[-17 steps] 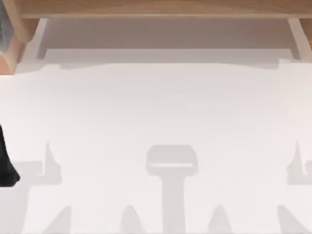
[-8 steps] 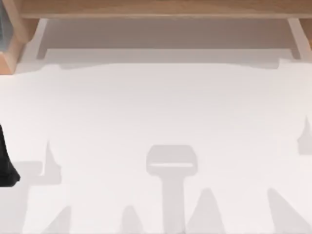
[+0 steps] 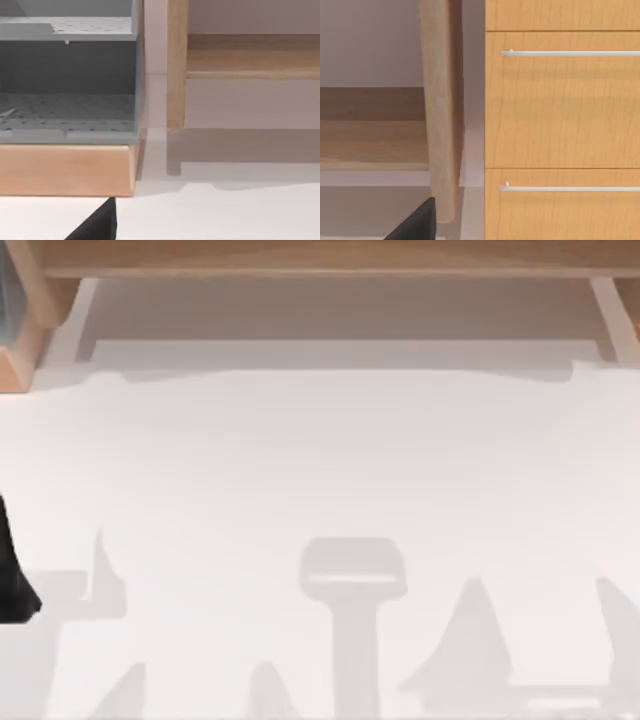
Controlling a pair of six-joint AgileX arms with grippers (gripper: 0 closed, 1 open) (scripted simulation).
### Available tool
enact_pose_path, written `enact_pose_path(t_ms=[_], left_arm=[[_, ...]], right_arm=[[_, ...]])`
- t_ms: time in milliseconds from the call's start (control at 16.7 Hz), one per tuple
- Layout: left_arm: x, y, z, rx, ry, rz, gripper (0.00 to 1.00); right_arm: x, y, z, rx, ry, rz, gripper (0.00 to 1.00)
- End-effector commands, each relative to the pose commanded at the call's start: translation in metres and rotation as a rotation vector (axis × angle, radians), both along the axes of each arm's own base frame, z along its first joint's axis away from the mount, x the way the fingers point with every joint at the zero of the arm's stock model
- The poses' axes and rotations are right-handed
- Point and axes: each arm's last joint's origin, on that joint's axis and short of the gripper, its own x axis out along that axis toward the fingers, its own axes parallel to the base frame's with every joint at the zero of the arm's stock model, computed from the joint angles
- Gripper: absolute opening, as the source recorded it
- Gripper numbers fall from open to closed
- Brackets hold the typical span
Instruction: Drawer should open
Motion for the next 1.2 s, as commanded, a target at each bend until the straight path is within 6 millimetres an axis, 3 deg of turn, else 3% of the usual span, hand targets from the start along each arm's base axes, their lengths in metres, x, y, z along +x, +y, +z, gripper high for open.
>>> enact_pose_path(t_ms=[420,600,900,1200], left_arm=[[0.0,0.0,0.0,0.0,0.0,0.0,1.0],[0.0,0.0,0.0,0.0,0.0,0.0,1.0],[0.0,0.0,0.0,0.0,0.0,0.0,1.0],[0.0,0.0,0.0,0.0,0.0,0.0,1.0]], right_arm=[[0.002,-0.001,0.0,-0.011,-0.001,0.003,1.0],[0.014,-0.006,0.006,-0.108,-0.014,0.009,1.0],[0.059,-0.028,0.006,-0.409,-0.022,0.007,1.0],[0.122,-0.057,-0.022,-0.797,-0.009,-0.002,1.0]])
